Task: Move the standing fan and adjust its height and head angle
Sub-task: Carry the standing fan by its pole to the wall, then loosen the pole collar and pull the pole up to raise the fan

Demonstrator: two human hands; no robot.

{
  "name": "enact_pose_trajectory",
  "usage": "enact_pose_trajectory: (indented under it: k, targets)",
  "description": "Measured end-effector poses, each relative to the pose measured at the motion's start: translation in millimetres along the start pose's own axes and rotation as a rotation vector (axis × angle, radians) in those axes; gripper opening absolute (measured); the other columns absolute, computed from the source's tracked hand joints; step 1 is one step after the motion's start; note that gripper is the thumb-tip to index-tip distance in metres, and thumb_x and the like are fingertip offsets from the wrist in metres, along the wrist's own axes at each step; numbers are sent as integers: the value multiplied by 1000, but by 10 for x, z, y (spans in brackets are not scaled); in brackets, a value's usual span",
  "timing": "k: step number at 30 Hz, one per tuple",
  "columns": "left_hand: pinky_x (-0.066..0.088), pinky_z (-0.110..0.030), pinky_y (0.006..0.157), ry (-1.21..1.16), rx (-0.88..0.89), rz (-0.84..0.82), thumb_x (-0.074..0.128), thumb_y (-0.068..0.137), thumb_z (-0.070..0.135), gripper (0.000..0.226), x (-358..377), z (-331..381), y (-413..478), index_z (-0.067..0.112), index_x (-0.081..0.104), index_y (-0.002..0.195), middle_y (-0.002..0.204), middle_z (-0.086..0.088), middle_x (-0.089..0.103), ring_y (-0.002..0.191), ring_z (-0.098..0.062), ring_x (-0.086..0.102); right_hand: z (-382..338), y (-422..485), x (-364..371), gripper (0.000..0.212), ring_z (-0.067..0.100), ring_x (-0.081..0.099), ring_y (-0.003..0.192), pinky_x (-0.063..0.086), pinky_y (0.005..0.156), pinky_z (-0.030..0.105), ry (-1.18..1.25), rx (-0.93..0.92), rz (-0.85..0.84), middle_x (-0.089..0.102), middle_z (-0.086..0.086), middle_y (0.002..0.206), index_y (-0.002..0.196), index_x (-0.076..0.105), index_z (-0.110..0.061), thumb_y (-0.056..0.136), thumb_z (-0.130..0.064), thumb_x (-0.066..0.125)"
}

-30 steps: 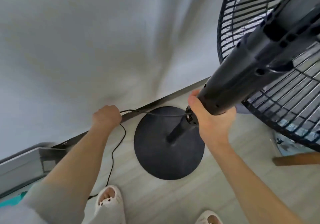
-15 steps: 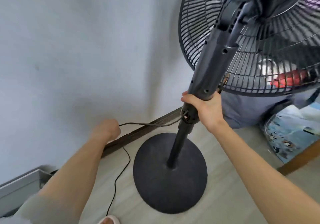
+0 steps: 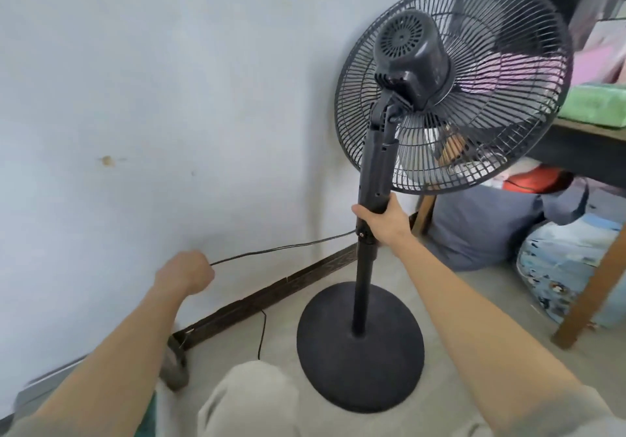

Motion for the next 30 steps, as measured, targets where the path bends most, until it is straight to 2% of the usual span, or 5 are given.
enact_pose_trajectory:
  k: [6, 14, 19, 23, 30]
  targets:
    - [52, -31, 76, 32, 17, -232, 53, 92, 9, 20, -25, -22, -427, 5, 68, 104, 93, -5, 72, 79, -23, 65, -29, -206, -167, 57, 35, 61, 115, 52, 99, 50, -159, 15, -38, 65, 12, 129, 139, 49, -14, 91, -35, 72]
    - [53, -30, 80, -152, 210, -415, 46, 100, 18, 27, 413, 907, -441, 8, 59, 121, 113, -6, 68, 94, -25, 66, 109, -312, -474, 39, 26, 69, 98, 51, 78, 34, -49, 86, -157, 73, 12, 107, 134, 62, -16, 96, -14, 62]
    - [43, -27, 93, -252, 465, -331, 60, 94, 26, 43, 528, 2061, -215, 15, 51, 135, 132, -8, 59, 120, -27, 55, 74, -186, -496, 40, 22, 65, 112, 50, 99, 39, -97, 20, -193, 67, 6, 126, 136, 62, -11, 96, -16, 66]
    - [41, -30, 84, -376, 578, -346, 72, 83, 31, 66, 734, 2769, -160, 21, 40, 141, 130, -5, 57, 106, -22, 54, 219, -107, -363, 32, 19, 64, 116, 49, 104, 39, -269, 8, -235, 72, 3, 121, 124, 70, -12, 94, -23, 68]
    - [51, -44, 91, -351, 573, -160, 56, 91, 51, 52, 1200, 3054, -3, 20, 46, 132, 123, -3, 63, 110, -27, 61, 461, 25, -83, 40, 17, 65, 114, 48, 102, 36, -412, -27, -294, 69, -1, 123, 128, 62, -15, 89, -25, 70]
Point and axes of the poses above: each hand's wrist, its own y-axis towards the middle knuckle, its own x-axis out of the palm, z = x × y, the point moved 9 cm from there along y, towards the middle knuckle
